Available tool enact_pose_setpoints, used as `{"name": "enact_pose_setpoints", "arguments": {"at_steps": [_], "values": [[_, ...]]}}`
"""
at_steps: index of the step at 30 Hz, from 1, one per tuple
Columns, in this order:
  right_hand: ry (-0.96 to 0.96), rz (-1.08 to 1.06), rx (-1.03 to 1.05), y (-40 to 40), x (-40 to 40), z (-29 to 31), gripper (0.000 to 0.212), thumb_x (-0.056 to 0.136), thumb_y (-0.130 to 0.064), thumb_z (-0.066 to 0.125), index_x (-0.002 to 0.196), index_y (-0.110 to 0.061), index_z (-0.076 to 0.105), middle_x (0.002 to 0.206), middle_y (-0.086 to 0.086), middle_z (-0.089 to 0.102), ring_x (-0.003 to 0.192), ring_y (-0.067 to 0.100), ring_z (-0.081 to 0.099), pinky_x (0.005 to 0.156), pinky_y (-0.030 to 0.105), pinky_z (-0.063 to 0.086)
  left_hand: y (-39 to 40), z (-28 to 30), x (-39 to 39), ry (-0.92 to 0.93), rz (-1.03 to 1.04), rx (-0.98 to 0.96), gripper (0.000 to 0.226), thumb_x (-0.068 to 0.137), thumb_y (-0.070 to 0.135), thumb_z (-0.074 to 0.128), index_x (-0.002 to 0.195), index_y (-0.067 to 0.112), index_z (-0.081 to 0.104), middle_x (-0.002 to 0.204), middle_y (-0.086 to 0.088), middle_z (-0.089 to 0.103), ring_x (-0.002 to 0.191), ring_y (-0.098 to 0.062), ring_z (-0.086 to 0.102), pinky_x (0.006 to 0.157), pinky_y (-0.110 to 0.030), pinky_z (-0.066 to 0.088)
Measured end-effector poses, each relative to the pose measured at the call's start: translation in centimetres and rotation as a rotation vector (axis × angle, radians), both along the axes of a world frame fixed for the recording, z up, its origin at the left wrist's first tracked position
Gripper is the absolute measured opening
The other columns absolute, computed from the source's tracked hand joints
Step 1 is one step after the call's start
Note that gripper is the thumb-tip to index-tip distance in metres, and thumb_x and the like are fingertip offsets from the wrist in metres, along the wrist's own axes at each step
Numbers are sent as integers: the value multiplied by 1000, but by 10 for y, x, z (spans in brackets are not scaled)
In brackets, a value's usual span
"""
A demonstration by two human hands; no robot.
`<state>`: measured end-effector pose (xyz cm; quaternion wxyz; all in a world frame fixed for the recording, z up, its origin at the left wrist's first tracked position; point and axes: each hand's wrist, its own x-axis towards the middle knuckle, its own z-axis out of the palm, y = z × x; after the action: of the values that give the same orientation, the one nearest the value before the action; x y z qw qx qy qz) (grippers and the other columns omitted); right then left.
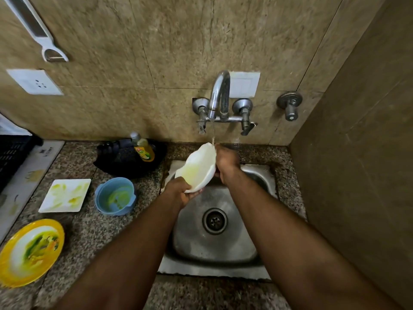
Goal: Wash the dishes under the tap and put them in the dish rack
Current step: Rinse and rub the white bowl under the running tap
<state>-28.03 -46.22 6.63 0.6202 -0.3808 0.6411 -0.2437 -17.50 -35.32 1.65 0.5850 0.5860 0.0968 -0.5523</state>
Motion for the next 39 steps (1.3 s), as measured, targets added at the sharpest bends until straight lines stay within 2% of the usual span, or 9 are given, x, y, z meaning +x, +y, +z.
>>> {"name": "enact_pose_setpoints", "arguments": {"at_steps": [8,12,16,21,26,30,33,36,39], "values": [[14,271,-178,31,-12,-1,75,76,-25,55,147,-39,35,131,4,61,107,35,65,79,59,62,-19,6,-1,-93,-54,65,61,94,-17,28,147,4,46,143,-26,51,106,-48,58,44,-44,59],[-145,78,111,14,-33,5,32,96,-18,53,127,-25,54,113,11,67,97,41,69,67,69,59,-19,10,-10,-218,-72,59,54,86,-8,46,137,7,57,130,-19,61,108,-44,62,76,-60,61],[-179,-77,65,16,-45,-3,43,93,-2,46,127,-25,58,114,10,66,92,37,67,70,67,59,-23,16,-14,-983,-485,319,77,68,23,68,140,6,49,132,-17,62,115,-40,62,96,-43,56],[54,-108,-243,27,-51,-12,59,83,-3,54,138,-25,58,128,10,67,114,35,63,94,54,58,-14,-8,-31,-1671,-1166,326,76,104,48,33,164,14,1,164,-29,-24,153,-46,-23,125,-58,2],[297,118,-597,56,-60,7,63,93,-4,56,152,-23,45,135,9,65,119,28,61,95,27,47,-18,-19,-46,-1529,-1115,206,76,106,55,21,163,17,-12,160,-18,-42,152,-37,-30,126,-59,0],[269,68,-670,64,-59,10,67,92,4,53,154,-21,43,136,8,64,120,24,60,89,12,38,-23,-3,-67,-1373,-758,112,85,106,34,42,161,19,-22,170,-10,-23,151,-37,27,114,-45,40],[219,14,-586,59,-61,9,67,91,3,53,152,-22,46,138,8,63,125,25,57,97,24,45,-33,-2,-54,-1072,-489,233,92,99,18,56,164,25,-10,137,-12,51,112,-28,59,100,-41,51],[167,-4,-431,51,-69,1,65,85,-4,57,146,-26,52,135,8,64,123,30,59,102,47,54,-43,-14,-34,-705,-341,172,48,95,32,65,140,17,55,127,-14,68,110,-32,67,99,-49,56],[12,-3,-249,35,-79,-21,67,72,-19,63,135,-39,57,128,1,67,116,32,63,88,61,59,-37,-4,-25,-392,-235,87,37,94,54,64,111,21,67,107,-7,75,97,-32,72,81,-51,63]]}}
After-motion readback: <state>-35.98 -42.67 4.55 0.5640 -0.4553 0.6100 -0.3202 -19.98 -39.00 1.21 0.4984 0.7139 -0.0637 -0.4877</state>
